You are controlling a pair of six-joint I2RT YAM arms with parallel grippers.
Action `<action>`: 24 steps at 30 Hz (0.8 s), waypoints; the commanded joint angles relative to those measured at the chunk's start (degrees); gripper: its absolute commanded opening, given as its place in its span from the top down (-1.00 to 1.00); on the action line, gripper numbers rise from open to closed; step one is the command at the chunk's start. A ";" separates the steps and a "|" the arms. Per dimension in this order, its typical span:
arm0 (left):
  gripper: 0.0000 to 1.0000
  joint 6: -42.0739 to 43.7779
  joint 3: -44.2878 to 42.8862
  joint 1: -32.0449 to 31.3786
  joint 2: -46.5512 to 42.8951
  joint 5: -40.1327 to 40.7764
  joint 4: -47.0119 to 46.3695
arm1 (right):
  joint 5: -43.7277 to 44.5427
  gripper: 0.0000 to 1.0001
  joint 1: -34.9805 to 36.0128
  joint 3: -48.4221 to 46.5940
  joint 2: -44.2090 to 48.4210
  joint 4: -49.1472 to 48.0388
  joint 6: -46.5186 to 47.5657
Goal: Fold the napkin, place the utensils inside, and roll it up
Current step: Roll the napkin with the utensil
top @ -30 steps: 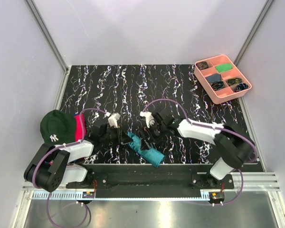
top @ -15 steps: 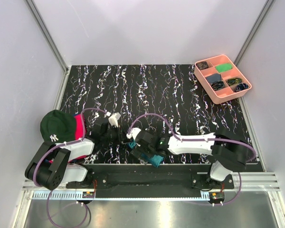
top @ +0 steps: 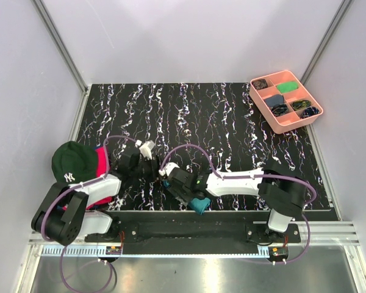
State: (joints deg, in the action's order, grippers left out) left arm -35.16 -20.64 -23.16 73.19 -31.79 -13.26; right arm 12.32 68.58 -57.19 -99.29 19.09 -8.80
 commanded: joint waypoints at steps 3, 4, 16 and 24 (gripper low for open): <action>-0.63 -0.26 -4.84 1.80 -6.12 7.79 7.70 | 1.83 -0.13 -1.95 -0.29 -2.67 5.87 -8.42; -0.69 -0.87 -4.93 2.24 -7.52 9.28 9.11 | 2.10 -0.12 -2.56 -0.12 -2.58 6.22 -10.60; -0.96 -0.18 -5.80 10.24 -20.27 15.18 19.84 | 0.96 -0.09 -23.72 -1.61 -4.68 11.49 -22.05; -0.97 3.25 -11.70 10.41 -26.68 15.18 30.30 | -0.01 -0.10 -35.96 -9.24 -11.53 11.23 -18.37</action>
State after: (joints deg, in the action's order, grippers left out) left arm -34.76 -27.99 -13.13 50.24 -17.98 12.29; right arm 12.51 36.32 -64.84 -104.77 26.70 -28.51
